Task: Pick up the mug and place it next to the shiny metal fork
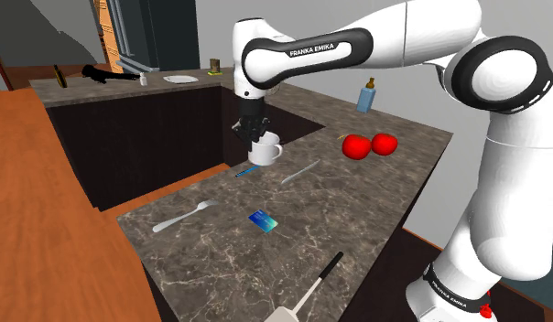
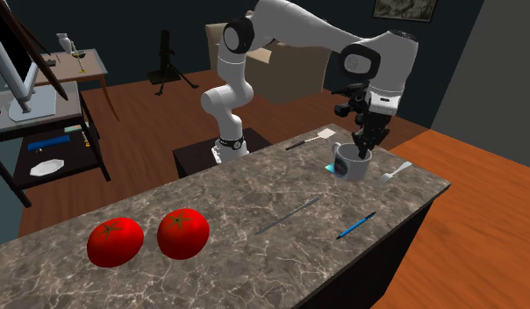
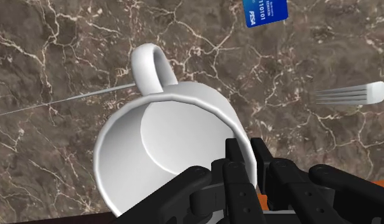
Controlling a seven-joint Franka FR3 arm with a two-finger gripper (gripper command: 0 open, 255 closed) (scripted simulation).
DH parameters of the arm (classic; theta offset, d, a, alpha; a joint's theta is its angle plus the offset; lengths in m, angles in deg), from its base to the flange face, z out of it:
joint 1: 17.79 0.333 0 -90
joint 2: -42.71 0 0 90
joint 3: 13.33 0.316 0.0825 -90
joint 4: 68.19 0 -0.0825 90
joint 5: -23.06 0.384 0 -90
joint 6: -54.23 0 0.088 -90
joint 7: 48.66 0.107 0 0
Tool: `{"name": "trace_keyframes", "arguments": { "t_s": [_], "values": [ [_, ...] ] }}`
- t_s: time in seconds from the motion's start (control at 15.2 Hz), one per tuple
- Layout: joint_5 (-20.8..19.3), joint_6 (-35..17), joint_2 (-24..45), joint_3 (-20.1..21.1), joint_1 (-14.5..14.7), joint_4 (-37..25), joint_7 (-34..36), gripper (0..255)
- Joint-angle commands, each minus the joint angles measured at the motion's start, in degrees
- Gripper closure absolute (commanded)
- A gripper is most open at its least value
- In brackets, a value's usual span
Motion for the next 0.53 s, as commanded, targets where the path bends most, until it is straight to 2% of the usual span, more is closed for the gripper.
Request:
{"name": "trace_keyframes", "arguments": {
  "t_s": [0.0, 0.46],
  "values": [
    [0.0, -1.5, 0.1, 0.0, -0.1, 1.4, 0.0, 255],
    [-0.4, -6.4, 1.1, -0.2, -0.1, 5.3, 0.4, 255]
  ]
}}
